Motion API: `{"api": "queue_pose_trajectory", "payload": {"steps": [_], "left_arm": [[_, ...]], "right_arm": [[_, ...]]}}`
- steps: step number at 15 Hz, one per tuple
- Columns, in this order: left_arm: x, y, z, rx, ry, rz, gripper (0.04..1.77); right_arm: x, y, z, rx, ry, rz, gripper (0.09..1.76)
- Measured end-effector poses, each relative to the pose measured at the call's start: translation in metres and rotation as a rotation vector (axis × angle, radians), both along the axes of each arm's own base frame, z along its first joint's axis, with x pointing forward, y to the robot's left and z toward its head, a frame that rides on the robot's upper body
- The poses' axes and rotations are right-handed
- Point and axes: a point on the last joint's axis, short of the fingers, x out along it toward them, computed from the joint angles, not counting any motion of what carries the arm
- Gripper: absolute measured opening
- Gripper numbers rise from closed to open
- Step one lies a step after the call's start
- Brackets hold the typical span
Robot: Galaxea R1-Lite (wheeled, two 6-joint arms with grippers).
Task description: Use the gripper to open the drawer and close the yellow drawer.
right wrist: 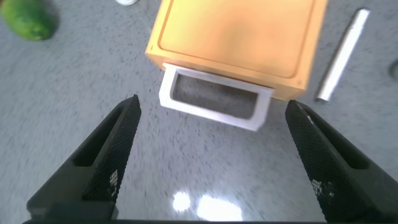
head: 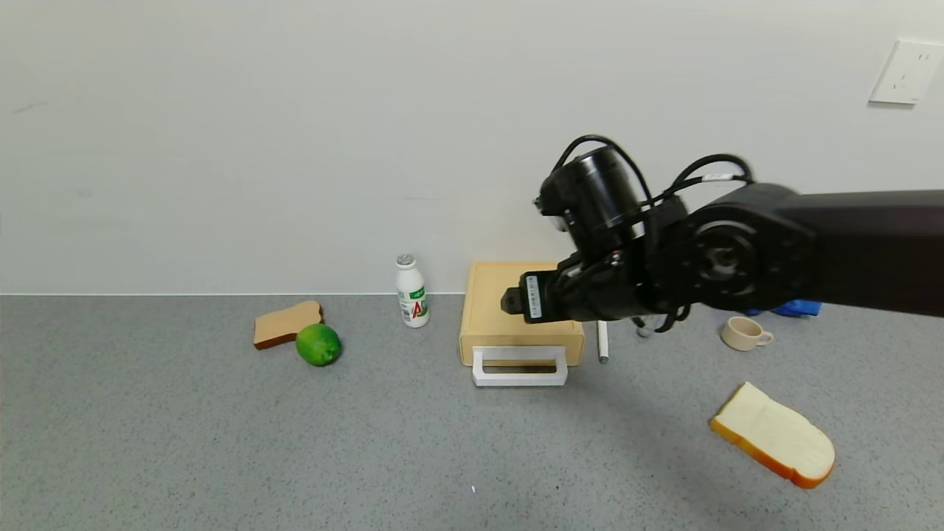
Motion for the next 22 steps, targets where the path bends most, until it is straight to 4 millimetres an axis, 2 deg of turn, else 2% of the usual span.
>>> {"api": "queue_pose_trajectory", "payload": {"steps": [2,4,6,9,14,18,22], "left_arm": [[0.0,0.0,0.0,0.0,0.0,0.0,1.72],[0.0,0.0,0.0,0.0,0.0,0.0,1.72],[0.0,0.0,0.0,0.0,0.0,0.0,1.72],[0.0,0.0,0.0,0.0,0.0,0.0,1.72],[0.0,0.0,0.0,0.0,0.0,0.0,1.72],[0.0,0.0,0.0,0.0,0.0,0.0,1.72],[0.0,0.0,0.0,0.0,0.0,0.0,1.72]], "right_arm": [[-0.021,-0.038,0.023,0.0,-0.008,0.071,1.71],[-0.042,-0.077,0.038,0.012,-0.02,0.109,1.71],[-0.066,-0.114,0.043,0.012,-0.046,0.11,1.71],[-0.105,-0.156,0.044,-0.02,-0.11,0.091,1.71],[-0.187,-0.207,0.043,-0.046,-0.252,-0.041,1.71],[-0.258,-0.247,0.036,-0.019,-0.41,-0.222,1.71],[-0.322,-0.263,0.013,-0.026,-0.518,-0.421,1.71]]}}
